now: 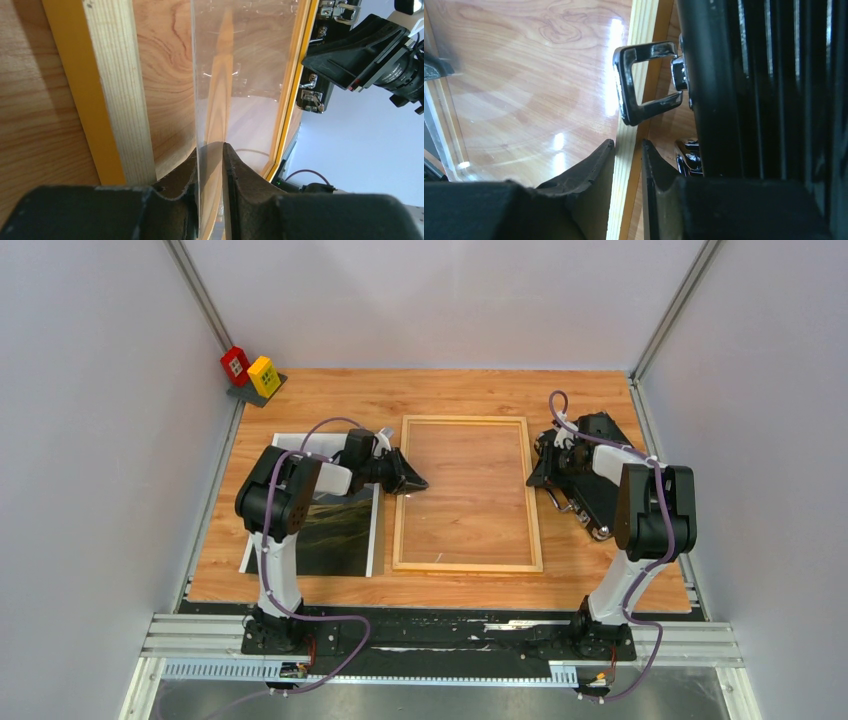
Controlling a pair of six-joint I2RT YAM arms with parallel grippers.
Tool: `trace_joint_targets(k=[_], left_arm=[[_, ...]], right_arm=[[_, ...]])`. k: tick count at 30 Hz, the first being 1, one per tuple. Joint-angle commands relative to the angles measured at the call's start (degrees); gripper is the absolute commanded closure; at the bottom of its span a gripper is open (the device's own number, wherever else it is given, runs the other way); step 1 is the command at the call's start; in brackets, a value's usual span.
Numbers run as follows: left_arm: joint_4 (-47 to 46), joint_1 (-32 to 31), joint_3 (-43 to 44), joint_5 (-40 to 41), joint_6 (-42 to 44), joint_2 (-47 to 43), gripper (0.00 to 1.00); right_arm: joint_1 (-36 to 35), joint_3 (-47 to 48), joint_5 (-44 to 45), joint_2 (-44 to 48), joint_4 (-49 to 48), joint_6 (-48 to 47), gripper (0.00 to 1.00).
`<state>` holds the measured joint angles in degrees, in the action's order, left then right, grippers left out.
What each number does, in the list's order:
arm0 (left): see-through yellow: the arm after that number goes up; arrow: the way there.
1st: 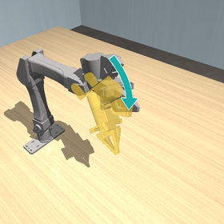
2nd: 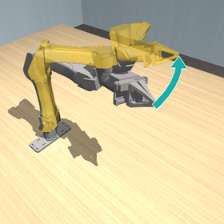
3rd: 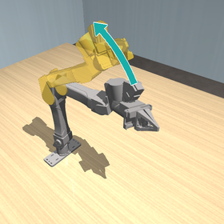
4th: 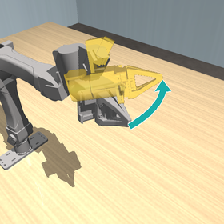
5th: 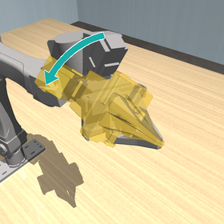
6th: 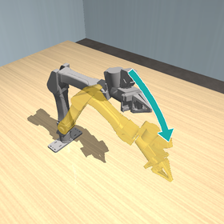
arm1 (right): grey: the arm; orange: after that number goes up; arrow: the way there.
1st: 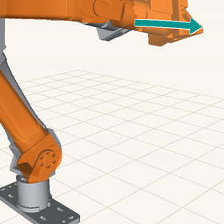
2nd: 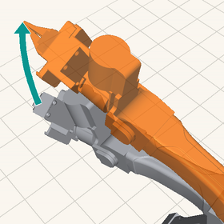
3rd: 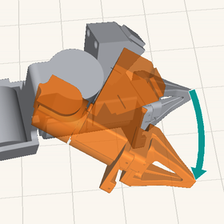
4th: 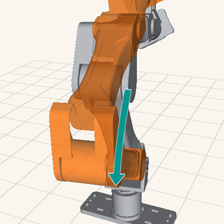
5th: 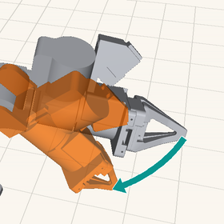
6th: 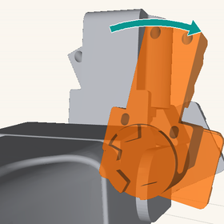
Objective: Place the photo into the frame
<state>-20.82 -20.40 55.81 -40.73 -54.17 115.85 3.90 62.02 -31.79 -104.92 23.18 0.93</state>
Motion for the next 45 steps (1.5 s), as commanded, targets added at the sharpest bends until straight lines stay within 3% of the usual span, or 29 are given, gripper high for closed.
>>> trace_joint_targets(k=[1,20,34,45], left_arm=[[2.46,-0.82,0.23,1.06,3.11,-2.57,0.73],[5.8,-0.87,2.1,1.42,5.12,-1.74,0.6],[6.34,-0.87,1.92,2.02,5.47,-1.15,0.6],[6.75,-0.87,1.87,2.56,5.74,-0.66,0.6]], right_arm=[[-0.21,-0.78,2.52,-2.4,-2.07,-1.28,0.75],[-1.22,-0.67,3.9,-1.69,-1.99,-1.25,0.72],[-1.59,1.63,5.19,1.87,-0.69,-2.08,0.56],[-3.37,7.15,7.06,5.51,2.97,-4.72,0.53]])
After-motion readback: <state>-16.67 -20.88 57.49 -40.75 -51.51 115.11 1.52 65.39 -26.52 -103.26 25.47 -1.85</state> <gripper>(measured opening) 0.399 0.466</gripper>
